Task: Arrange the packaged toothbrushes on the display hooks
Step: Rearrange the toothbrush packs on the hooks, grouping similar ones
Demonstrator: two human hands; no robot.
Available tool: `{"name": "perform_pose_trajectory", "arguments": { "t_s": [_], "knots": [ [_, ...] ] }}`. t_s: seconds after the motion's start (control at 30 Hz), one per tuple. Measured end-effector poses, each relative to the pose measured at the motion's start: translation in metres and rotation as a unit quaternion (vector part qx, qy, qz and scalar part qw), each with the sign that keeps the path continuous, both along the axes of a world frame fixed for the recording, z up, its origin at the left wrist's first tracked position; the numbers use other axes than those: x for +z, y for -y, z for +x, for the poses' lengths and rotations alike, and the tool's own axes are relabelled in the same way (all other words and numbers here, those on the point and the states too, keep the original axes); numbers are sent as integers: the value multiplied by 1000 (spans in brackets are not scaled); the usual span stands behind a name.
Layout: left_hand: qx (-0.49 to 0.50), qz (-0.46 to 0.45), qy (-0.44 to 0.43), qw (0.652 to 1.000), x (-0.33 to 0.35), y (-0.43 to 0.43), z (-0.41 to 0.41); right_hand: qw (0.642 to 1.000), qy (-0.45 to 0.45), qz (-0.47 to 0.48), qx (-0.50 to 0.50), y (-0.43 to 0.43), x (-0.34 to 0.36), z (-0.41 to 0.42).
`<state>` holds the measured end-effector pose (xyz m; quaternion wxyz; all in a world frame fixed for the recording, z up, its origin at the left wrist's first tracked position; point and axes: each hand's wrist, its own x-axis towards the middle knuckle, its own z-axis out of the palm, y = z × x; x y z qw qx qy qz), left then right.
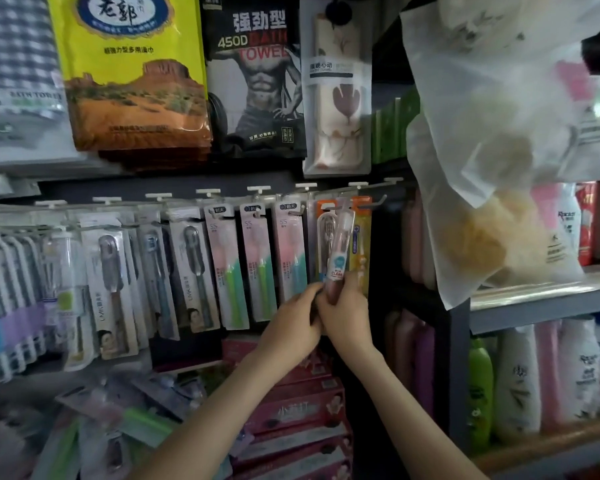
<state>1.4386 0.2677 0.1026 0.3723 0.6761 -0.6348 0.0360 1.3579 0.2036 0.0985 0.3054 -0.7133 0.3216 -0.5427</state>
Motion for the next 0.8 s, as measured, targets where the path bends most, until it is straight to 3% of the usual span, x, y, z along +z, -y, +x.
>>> {"name": "perform_pose_trajectory", "arguments": {
  "t_s": [0.33,0.43,0.6,0.8],
  "knots": [
    [-62,22,-107,992,13,-29,-15,999,-37,-6,-14,-38,21,-28],
    [-57,48,-135,988,17,-38,-19,993,-102,-52,-27,-50,27,-30],
    [-32,55,-73,995,17,-69,-12,992,-117,-32,-36,-74,26,-30],
    [58,16,-27,998,11,-137,40,987,-152,-48,33,-128,11,19]
  ]
}}
